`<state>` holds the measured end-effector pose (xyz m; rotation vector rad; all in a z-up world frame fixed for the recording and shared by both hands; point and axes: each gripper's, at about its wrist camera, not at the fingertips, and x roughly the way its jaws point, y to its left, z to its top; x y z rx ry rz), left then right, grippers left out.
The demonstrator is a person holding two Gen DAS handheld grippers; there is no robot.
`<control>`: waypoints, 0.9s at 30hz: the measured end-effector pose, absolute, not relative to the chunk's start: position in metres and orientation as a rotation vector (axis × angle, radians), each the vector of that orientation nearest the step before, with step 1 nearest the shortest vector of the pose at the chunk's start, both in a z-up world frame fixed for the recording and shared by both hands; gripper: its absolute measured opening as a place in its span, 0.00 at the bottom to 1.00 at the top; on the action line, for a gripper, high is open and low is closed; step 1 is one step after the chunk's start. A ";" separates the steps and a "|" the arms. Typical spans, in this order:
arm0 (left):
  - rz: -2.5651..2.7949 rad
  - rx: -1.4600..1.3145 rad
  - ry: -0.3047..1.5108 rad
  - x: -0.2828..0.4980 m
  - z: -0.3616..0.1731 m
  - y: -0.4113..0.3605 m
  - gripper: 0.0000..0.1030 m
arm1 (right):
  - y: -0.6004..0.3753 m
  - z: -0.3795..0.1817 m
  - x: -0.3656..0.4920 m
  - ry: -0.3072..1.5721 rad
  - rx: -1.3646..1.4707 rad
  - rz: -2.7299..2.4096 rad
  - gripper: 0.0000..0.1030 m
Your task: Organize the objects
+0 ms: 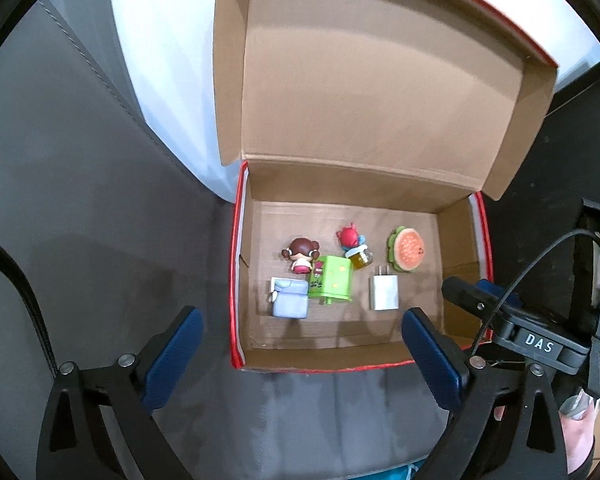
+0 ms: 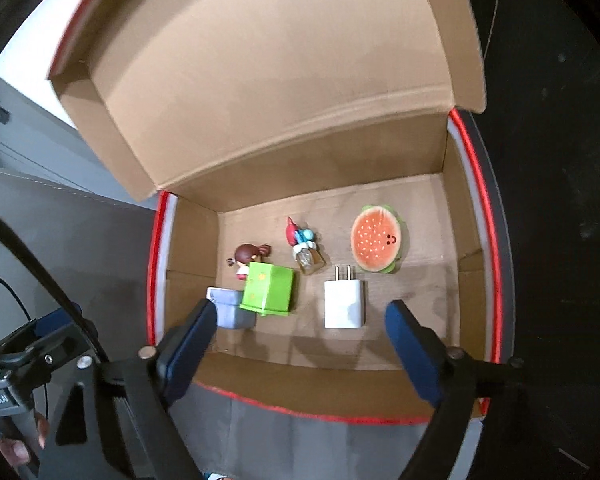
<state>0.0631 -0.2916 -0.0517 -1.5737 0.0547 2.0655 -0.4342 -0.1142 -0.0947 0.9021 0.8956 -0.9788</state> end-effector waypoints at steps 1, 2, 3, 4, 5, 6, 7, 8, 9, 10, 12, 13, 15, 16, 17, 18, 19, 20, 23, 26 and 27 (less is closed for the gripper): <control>2.063 -1.566 0.056 0.065 -0.049 -0.294 0.97 | -0.111 -0.090 -0.435 0.892 0.893 -0.977 0.90; 2.065 -1.560 0.053 0.067 -0.046 -0.295 0.98 | -0.108 -0.085 -0.436 0.889 0.885 -0.975 0.94; 2.069 -1.552 0.050 0.070 -0.043 -0.298 1.00 | -0.106 -0.079 -0.438 0.887 0.877 -0.972 0.95; 2.073 -1.545 0.048 0.073 -0.040 -0.300 1.00 | -0.102 -0.074 -0.439 0.882 0.867 -0.971 0.97; 2.077 -1.539 0.043 0.075 -0.037 -0.303 1.00 | -0.100 -0.067 -0.440 0.878 0.856 -0.971 0.99; 2.077 -1.532 0.044 0.078 -0.034 -0.305 1.00 | -0.097 -0.062 -0.442 0.874 0.843 -0.971 1.00; 2.078 -1.523 0.046 0.081 -0.032 -0.307 1.00 | -0.094 -0.056 -0.443 0.868 0.830 -0.972 1.00; 2.080 -1.512 0.051 0.084 -0.029 -0.308 1.00 | -0.093 -0.055 -0.443 0.866 0.823 -0.972 1.00; 2.084 -1.501 0.058 0.087 -0.026 -0.309 1.00 | -0.089 -0.051 -0.444 0.863 0.813 -0.972 1.00; 2.091 -1.491 0.061 0.089 -0.023 -0.311 1.00 | -0.088 -0.051 -0.442 0.861 0.807 -0.971 1.00; 2.094 -1.475 0.048 0.095 -0.017 -0.315 1.00 | -0.083 -0.057 -0.433 0.859 0.787 -0.967 1.00; 2.091 -1.467 0.046 0.097 -0.014 -0.317 1.00 | -0.081 -0.058 -0.432 0.859 0.778 -0.967 1.00; 2.099 -1.447 0.047 0.104 -0.008 -0.321 1.00 | -0.077 -0.061 -0.430 0.858 0.756 -0.966 1.00; 2.099 -1.438 0.051 0.107 -0.006 -0.322 1.00 | -0.073 -0.057 -0.430 0.855 0.745 -0.966 1.00; 2.101 -1.428 0.049 0.112 -0.003 -0.325 1.00 | -0.068 -0.050 -0.434 0.855 0.736 -0.966 1.00; 2.099 -1.421 0.047 0.115 -0.002 -0.327 1.00 | -0.065 -0.047 -0.435 0.854 0.725 -0.965 1.00; 2.098 -1.414 0.044 0.118 0.000 -0.329 1.00 | -0.062 -0.043 -0.436 0.852 0.717 -0.965 1.00; 2.095 -1.407 0.044 0.121 0.002 -0.332 1.00 | -0.058 -0.040 -0.437 0.850 0.709 -0.965 1.00; 2.100 -1.388 0.041 0.131 0.008 -0.341 1.00 | -0.048 -0.029 -0.443 0.848 0.658 -0.957 1.00; 2.097 -1.368 0.040 0.141 0.013 -0.349 1.00 | -0.035 -0.018 -0.445 0.841 0.627 -0.951 1.00; 2.102 -1.358 0.043 0.145 0.016 -0.352 1.00 | -0.032 -0.016 -0.446 0.839 0.618 -0.949 1.00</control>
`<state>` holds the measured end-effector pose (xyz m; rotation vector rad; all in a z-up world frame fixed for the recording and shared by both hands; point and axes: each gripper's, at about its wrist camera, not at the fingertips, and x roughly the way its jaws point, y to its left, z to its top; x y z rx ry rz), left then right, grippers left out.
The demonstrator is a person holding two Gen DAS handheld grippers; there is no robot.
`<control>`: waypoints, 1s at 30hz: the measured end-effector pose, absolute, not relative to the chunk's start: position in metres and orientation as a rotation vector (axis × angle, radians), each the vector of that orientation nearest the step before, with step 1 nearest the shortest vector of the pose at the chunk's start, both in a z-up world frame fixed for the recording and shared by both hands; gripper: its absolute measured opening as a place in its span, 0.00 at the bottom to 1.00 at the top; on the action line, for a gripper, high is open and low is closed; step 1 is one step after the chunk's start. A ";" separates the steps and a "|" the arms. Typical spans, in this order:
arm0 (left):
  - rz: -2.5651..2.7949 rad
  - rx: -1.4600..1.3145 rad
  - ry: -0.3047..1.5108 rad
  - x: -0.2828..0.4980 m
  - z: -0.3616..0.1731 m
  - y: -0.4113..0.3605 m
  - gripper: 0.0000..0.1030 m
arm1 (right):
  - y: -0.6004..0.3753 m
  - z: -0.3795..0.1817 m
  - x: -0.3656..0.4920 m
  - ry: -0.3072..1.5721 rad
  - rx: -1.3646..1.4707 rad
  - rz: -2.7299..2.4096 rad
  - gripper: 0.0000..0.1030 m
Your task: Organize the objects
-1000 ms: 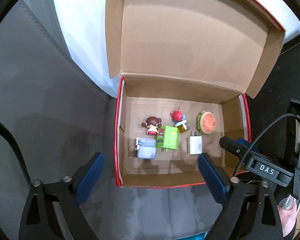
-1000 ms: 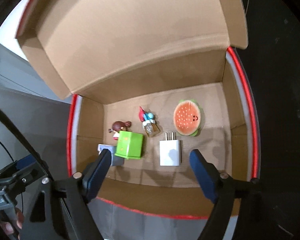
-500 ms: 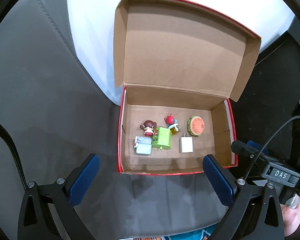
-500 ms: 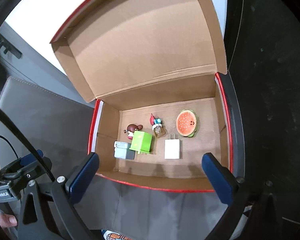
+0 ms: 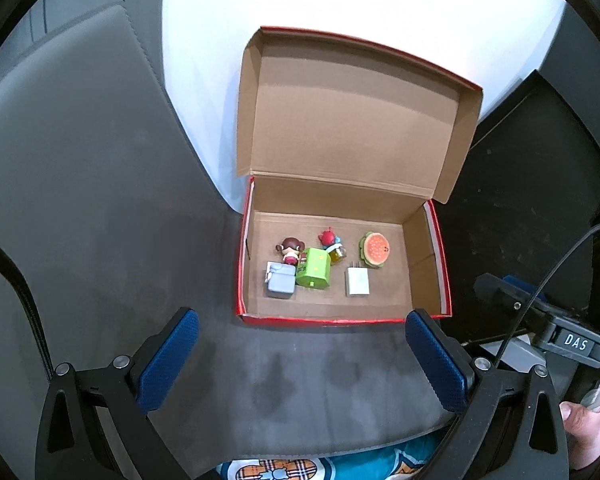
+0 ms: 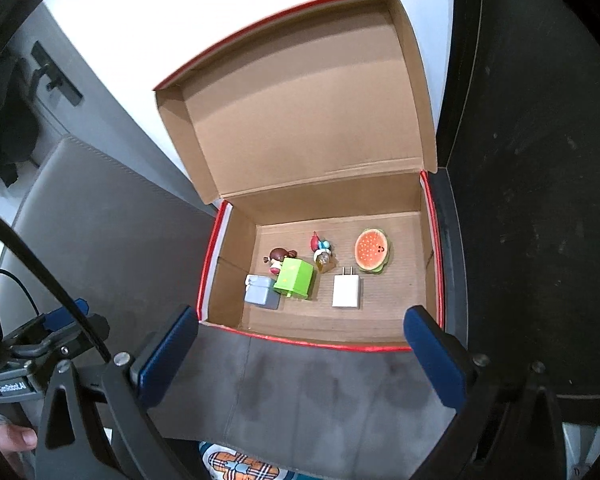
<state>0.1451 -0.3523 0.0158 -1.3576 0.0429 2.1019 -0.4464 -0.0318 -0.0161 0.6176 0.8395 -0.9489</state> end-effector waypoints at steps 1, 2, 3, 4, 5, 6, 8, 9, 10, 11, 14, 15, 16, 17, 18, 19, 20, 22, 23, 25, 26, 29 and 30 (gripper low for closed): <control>2.102 -1.349 0.047 0.148 0.018 -0.354 1.00 | -0.027 -0.013 -0.447 0.836 0.608 -0.947 1.00; 2.104 -1.342 0.047 0.151 0.019 -0.357 1.00 | -0.023 -0.009 -0.448 0.833 0.599 -0.946 1.00; 2.107 -1.333 0.042 0.155 0.022 -0.360 1.00 | -0.019 -0.006 -0.449 0.829 0.591 -0.946 1.00; 2.107 -1.325 0.042 0.158 0.024 -0.363 1.00 | -0.014 -0.003 -0.450 0.824 0.583 -0.946 1.00; 2.110 -1.317 0.040 0.161 0.026 -0.366 1.00 | -0.010 0.000 -0.451 0.819 0.576 -0.944 1.00; 2.112 -1.311 0.039 0.165 0.028 -0.369 1.00 | -0.006 0.001 -0.453 0.817 0.568 -0.941 1.00; 2.110 -1.301 0.039 0.171 0.030 -0.374 1.00 | 0.002 0.004 -0.455 0.819 0.550 -0.940 1.00; 2.112 -1.292 0.039 0.175 0.032 -0.376 1.00 | 0.007 0.006 -0.457 0.817 0.540 -0.940 1.00; 2.112 -1.286 0.041 0.177 0.034 -0.379 1.00 | 0.010 0.008 -0.458 0.814 0.534 -0.940 1.00; 2.115 -1.280 0.042 0.180 0.036 -0.382 1.00 | 0.014 0.010 -0.459 0.811 0.528 -0.939 1.00; 2.120 -1.257 0.043 0.188 0.041 -0.389 1.00 | 0.025 0.015 -0.464 0.802 0.507 -0.937 1.00; 2.120 -1.249 0.046 0.191 0.043 -0.392 1.00 | 0.030 0.018 -0.465 0.798 0.497 -0.938 1.00; 2.121 -1.241 0.048 0.193 0.045 -0.395 1.00 | 0.032 0.019 -0.466 0.794 0.493 -0.938 1.00; 2.124 -1.235 0.049 0.195 0.047 -0.397 1.00 | 0.036 0.021 -0.467 0.790 0.488 -0.937 1.00; 2.126 -1.225 0.050 0.198 0.050 -0.400 1.00 | 0.039 0.022 -0.468 0.787 0.481 -0.935 1.00; 2.125 -1.218 0.053 0.200 0.051 -0.403 1.00 | 0.042 0.024 -0.469 0.784 0.476 -0.936 1.00; 2.128 -1.209 0.055 0.202 0.054 -0.406 1.00 | 0.046 0.025 -0.470 0.781 0.470 -0.936 1.00; 2.133 -1.197 0.057 0.206 0.057 -0.410 1.00 | 0.052 0.028 -0.472 0.775 0.456 -0.935 1.00; 2.136 -1.189 0.057 0.209 0.059 -0.413 1.00 | 0.056 0.030 -0.473 0.769 0.451 -0.934 1.00; 2.144 -1.174 0.054 0.214 0.063 -0.419 1.00 | 0.062 0.032 -0.476 0.761 0.434 -0.928 1.00; 2.146 -1.169 0.055 0.215 0.065 -0.421 1.00 | 0.065 0.033 -0.477 0.757 0.429 -0.927 1.00; 2.165 -1.153 0.076 0.221 0.069 -0.428 1.00 | 0.074 0.037 -0.480 0.746 0.418 -0.928 1.00; 2.173 -1.148 0.079 0.222 0.071 -0.431 1.00 | 0.077 0.039 -0.481 0.739 0.413 -0.931 1.00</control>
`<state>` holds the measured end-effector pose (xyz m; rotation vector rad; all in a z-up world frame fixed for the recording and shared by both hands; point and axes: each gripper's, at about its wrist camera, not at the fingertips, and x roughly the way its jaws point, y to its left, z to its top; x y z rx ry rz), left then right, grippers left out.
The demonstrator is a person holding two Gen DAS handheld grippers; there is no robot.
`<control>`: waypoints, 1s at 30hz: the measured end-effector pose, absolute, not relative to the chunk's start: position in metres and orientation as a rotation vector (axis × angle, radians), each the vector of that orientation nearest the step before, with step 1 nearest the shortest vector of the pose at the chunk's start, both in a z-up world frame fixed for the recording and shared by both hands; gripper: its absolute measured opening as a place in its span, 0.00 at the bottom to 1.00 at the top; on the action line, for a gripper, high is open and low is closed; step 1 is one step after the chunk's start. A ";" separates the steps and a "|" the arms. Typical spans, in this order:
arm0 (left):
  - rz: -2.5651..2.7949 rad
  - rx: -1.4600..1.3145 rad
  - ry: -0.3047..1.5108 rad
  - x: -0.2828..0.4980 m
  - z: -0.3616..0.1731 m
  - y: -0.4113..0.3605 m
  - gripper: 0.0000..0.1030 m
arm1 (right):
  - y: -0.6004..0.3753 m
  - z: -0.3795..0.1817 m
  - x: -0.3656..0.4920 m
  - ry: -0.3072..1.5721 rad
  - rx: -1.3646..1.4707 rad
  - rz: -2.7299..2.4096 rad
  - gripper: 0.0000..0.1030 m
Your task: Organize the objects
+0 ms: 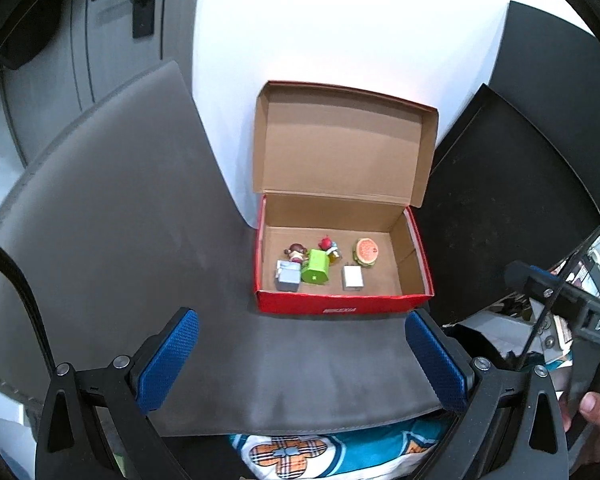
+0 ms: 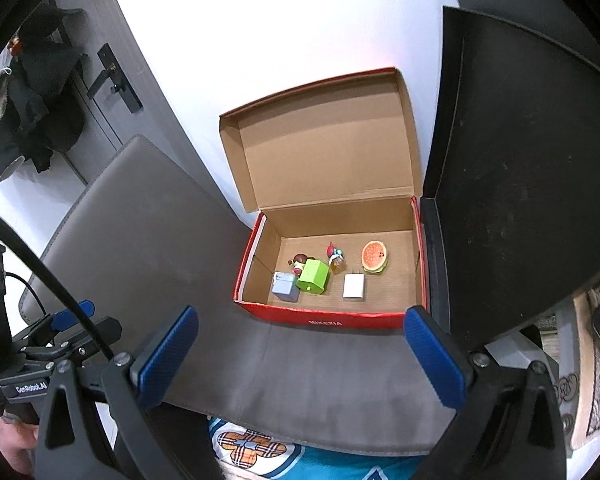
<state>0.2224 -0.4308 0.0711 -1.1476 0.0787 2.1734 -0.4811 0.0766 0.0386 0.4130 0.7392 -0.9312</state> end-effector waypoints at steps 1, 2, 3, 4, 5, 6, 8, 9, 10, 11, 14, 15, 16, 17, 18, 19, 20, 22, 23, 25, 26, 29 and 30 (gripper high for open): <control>2.179 -1.140 0.079 0.224 0.073 -0.434 1.00 | 0.080 0.041 -0.483 0.730 0.411 -0.932 1.00; 2.183 -1.132 0.078 0.226 0.075 -0.437 1.00 | 0.083 0.042 -0.484 0.720 0.411 -0.929 1.00; 2.188 -1.123 0.079 0.227 0.077 -0.439 1.00 | 0.085 0.043 -0.486 0.711 0.408 -0.923 1.00; 2.193 -1.118 0.082 0.228 0.079 -0.441 1.00 | 0.088 0.045 -0.487 0.705 0.406 -0.920 1.00; 2.198 -1.112 0.083 0.229 0.081 -0.444 1.00 | 0.091 0.046 -0.488 0.699 0.403 -0.918 1.00; 2.204 -1.104 0.083 0.229 0.083 -0.445 1.00 | 0.095 0.048 -0.488 0.691 0.398 -0.915 1.00; 2.210 -1.094 0.080 0.230 0.087 -0.448 1.00 | 0.100 0.051 -0.489 0.680 0.391 -0.911 1.00; 2.211 -1.088 0.077 0.230 0.089 -0.450 1.00 | 0.103 0.052 -0.489 0.678 0.384 -0.907 1.00; 2.210 -1.082 0.074 0.231 0.091 -0.451 1.00 | 0.105 0.053 -0.488 0.679 0.374 -0.907 1.00; 2.208 -1.077 0.076 0.231 0.092 -0.451 1.00 | 0.108 0.055 -0.488 0.680 0.362 -0.909 1.00; 2.205 -1.054 0.093 0.229 0.101 -0.448 1.00 | 0.114 0.061 -0.487 0.680 0.328 -0.911 1.00; 2.204 -1.049 0.094 0.228 0.104 -0.448 1.00 | 0.115 0.063 -0.488 0.678 0.321 -0.912 1.00; 2.201 -1.044 0.096 0.227 0.107 -0.447 1.00 | 0.117 0.065 -0.488 0.675 0.317 -0.912 1.00; 2.197 -1.039 0.099 0.225 0.109 -0.446 1.00 | 0.118 0.068 -0.489 0.673 0.313 -0.912 1.00; 2.194 -1.032 0.105 0.223 0.113 -0.445 1.00 | 0.118 0.070 -0.489 0.672 0.307 -0.911 1.00; 2.195 -1.025 0.116 0.221 0.116 -0.443 1.00 | 0.118 0.073 -0.489 0.671 0.303 -0.912 1.00; 2.199 -1.016 0.126 0.219 0.120 -0.442 1.00 | 0.118 0.075 -0.490 0.671 0.299 -0.914 1.00; 2.204 -0.995 0.112 0.215 0.128 -0.442 1.00 | 0.116 0.079 -0.490 0.673 0.290 -0.926 1.00; 2.200 -0.994 0.110 0.214 0.129 -0.441 1.00 | 0.114 0.081 -0.490 0.673 0.288 -0.928 1.00; 2.195 -0.994 0.122 0.212 0.131 -0.437 1.00 | 0.111 0.083 -0.492 0.670 0.291 -0.931 1.00; 2.196 -0.993 0.131 0.212 0.131 -0.435 1.00 | 0.109 0.084 -0.492 0.668 0.295 -0.933 1.00; 2.188 -0.995 0.133 0.212 0.129 -0.431 1.00 | 0.104 0.084 -0.492 0.668 0.309 -0.934 1.00; 2.184 -0.999 0.125 0.212 0.127 -0.430 1.00 | 0.103 0.084 -0.492 0.669 0.307 -0.930 1.00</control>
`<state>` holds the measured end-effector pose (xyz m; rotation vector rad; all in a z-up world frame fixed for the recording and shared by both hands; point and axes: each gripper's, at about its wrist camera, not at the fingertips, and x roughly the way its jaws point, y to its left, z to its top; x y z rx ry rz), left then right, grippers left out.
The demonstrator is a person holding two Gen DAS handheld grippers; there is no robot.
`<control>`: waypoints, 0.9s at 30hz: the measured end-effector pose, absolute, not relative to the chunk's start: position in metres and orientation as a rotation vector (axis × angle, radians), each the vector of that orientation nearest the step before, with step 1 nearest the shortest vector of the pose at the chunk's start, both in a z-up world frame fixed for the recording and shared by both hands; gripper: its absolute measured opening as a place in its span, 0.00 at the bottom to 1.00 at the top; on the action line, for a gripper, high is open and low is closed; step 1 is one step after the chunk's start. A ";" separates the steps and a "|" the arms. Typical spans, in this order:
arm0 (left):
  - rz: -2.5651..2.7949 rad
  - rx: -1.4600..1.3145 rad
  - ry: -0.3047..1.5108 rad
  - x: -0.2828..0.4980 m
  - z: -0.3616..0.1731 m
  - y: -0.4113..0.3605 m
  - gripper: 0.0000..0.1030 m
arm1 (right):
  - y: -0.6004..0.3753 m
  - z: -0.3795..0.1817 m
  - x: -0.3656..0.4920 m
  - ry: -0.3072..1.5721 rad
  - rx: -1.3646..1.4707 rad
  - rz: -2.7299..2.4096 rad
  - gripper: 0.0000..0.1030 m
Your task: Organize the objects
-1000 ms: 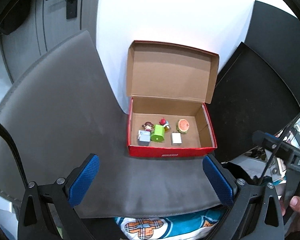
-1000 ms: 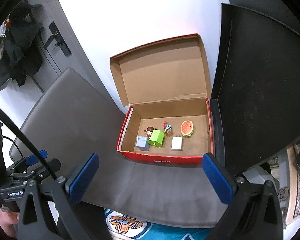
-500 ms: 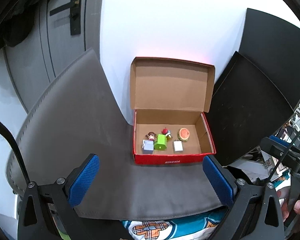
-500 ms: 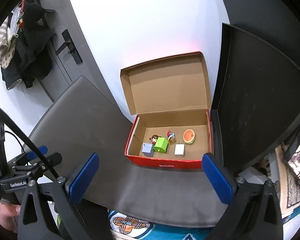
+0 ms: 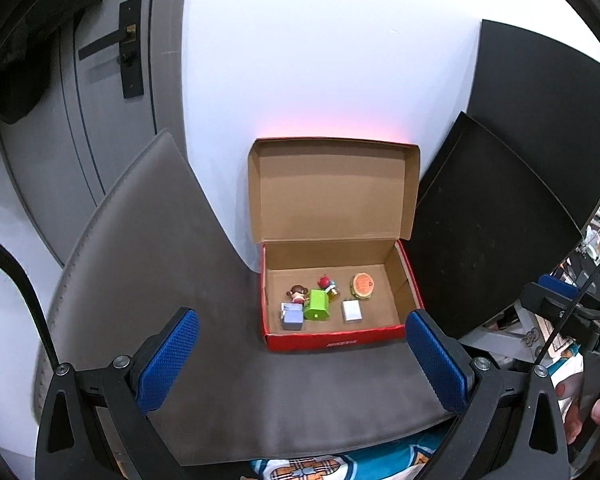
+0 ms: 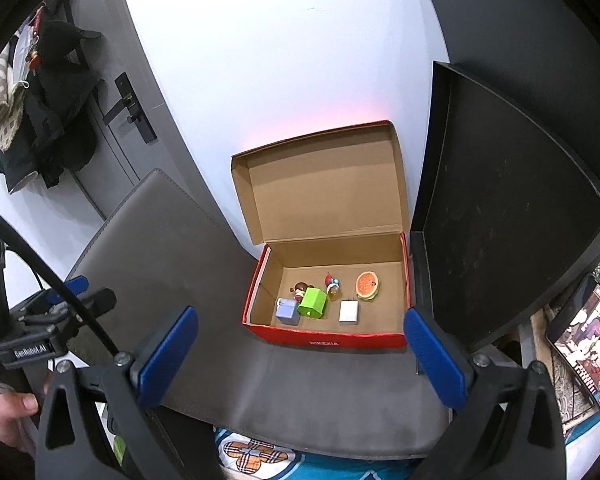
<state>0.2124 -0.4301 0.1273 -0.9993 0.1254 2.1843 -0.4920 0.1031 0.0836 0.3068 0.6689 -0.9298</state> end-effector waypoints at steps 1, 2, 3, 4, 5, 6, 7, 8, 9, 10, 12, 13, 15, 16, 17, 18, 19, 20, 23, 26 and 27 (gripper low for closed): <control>2.183 -1.001 0.119 0.213 0.126 -0.430 1.00 | 0.103 0.083 -0.491 0.671 0.307 -0.931 1.00; 2.182 -1.000 0.115 0.214 0.123 -0.429 1.00 | 0.103 0.083 -0.490 0.674 0.305 -0.935 1.00; 2.182 -1.004 0.112 0.215 0.120 -0.428 1.00 | 0.104 0.083 -0.490 0.673 0.301 -0.940 1.00; 2.181 -1.009 0.115 0.215 0.118 -0.428 1.00 | 0.105 0.083 -0.490 0.666 0.300 -0.937 1.00; 2.184 -1.007 0.120 0.216 0.116 -0.427 1.00 | 0.107 0.082 -0.490 0.657 0.304 -0.929 1.00; 2.195 -0.997 0.133 0.218 0.115 -0.427 1.00 | 0.108 0.082 -0.490 0.648 0.311 -0.922 1.00; 2.206 -0.992 0.142 0.219 0.114 -0.428 1.00 | 0.109 0.080 -0.491 0.645 0.315 -0.922 1.00; 2.218 -0.989 0.146 0.220 0.113 -0.429 1.00 | 0.110 0.079 -0.491 0.646 0.314 -0.926 1.00; 2.222 -0.989 0.142 0.221 0.112 -0.431 1.00 | 0.111 0.077 -0.491 0.649 0.307 -0.930 1.00; 2.219 -0.987 0.135 0.222 0.111 -0.432 1.00 | 0.112 0.076 -0.490 0.656 0.299 -0.938 1.00; 2.213 -0.985 0.122 0.225 0.110 -0.432 1.00 | 0.114 0.073 -0.488 0.666 0.287 -0.955 1.00; 2.211 -0.985 0.125 0.226 0.109 -0.432 1.00 | 0.115 0.072 -0.488 0.665 0.288 -0.960 1.00; 2.207 -0.976 0.135 0.229 0.108 -0.430 1.00 | 0.116 0.071 -0.490 0.652 0.297 -0.962 1.00; 2.204 -0.971 0.139 0.231 0.108 -0.429 1.00 | 0.117 0.071 -0.490 0.647 0.301 -0.957 1.00; 2.201 -0.969 0.143 0.232 0.108 -0.429 1.00 | 0.117 0.071 -0.490 0.643 0.303 -0.954 1.00; 2.197 -0.968 0.145 0.233 0.107 -0.428 1.00 | 0.118 0.070 -0.490 0.638 0.303 -0.951 1.00; 2.198 -0.967 0.142 0.233 0.107 -0.429 1.00 | 0.119 0.070 -0.490 0.635 0.304 -0.949 1.00; 2.200 -0.969 0.141 0.233 0.107 -0.428 1.00 | 0.119 0.070 -0.491 0.632 0.304 -0.946 1.00; 2.196 -0.971 0.117 0.233 0.107 -0.431 1.00 | 0.121 0.070 -0.490 0.627 0.292 -0.944 1.00; 2.205 -0.974 0.116 0.232 0.105 -0.434 1.00 | 0.122 0.069 -0.489 0.630 0.281 -0.947 1.00; 2.204 -0.975 0.111 0.231 0.105 -0.435 1.00 | 0.122 0.068 -0.489 0.631 0.279 -0.947 1.00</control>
